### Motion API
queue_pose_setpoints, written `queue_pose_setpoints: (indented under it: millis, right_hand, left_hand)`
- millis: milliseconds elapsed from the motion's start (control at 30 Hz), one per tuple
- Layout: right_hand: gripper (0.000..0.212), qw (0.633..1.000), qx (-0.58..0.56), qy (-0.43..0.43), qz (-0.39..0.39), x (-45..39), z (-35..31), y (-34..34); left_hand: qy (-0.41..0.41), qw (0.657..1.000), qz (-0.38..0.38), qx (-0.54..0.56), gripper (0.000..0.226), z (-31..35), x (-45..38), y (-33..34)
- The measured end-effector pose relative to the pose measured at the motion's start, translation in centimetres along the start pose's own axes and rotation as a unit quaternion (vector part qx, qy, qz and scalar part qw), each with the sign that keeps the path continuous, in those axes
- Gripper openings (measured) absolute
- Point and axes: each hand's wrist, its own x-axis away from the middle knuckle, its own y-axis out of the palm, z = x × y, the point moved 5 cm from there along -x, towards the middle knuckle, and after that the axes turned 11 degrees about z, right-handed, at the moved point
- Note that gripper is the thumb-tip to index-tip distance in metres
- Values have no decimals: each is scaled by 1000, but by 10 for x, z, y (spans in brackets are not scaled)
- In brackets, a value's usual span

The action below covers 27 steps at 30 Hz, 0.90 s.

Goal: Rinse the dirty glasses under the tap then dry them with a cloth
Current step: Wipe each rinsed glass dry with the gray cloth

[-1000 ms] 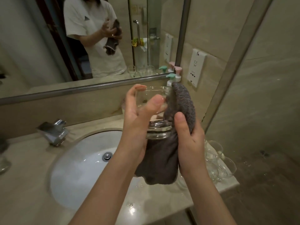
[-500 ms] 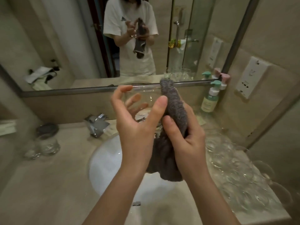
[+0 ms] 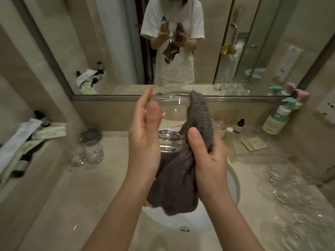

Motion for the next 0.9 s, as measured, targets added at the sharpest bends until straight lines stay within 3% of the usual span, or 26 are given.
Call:
queue_pose_setpoints:
  millis: [67,167,267,333,400,500,600,700,767,900]
  right_hand:
    - [51,998,36,-39,-15,6,-2,16]
    - [48,997,38,-51,-33,12,-2,34]
    - [34,998,-30,29,-47,15,5,46]
    - [37,994,-64,73,-58,20,10,54]
    - [44,992,-71,87,-58,26,14,63]
    - [40,994,-63,81,-49,31,21,74]
    - [48,997,-34,55,-46,36,23,89]
    - [54,998,-5,17,-67,49,25,109]
    - [53,997,-8,13,-82,58,30,125]
    - [38,985,-92,112,-90,73,46,155]
  left_hand:
    - [-1,1000,14,24,48,1,1,-10]
    - [-15,997,19,77,70,0,-6,-25]
    - [-120,969,-67,207,69,-7,-13,-35]
    - [-167,944,-124,257,66,-9,-16,-41]
    - [-149,960,-106,211,66,-11,-23,-54]
    - [-52,997,-6,55,54,-7,-33,-80]
    - [-13,999,38,-23,48,-3,-32,-100]
    - [-49,998,23,-18,79,-10,-27,-116]
    - [-82,996,27,13,84,-14,-34,-131]
    - [-171,973,-24,153,91,-27,-47,-160]
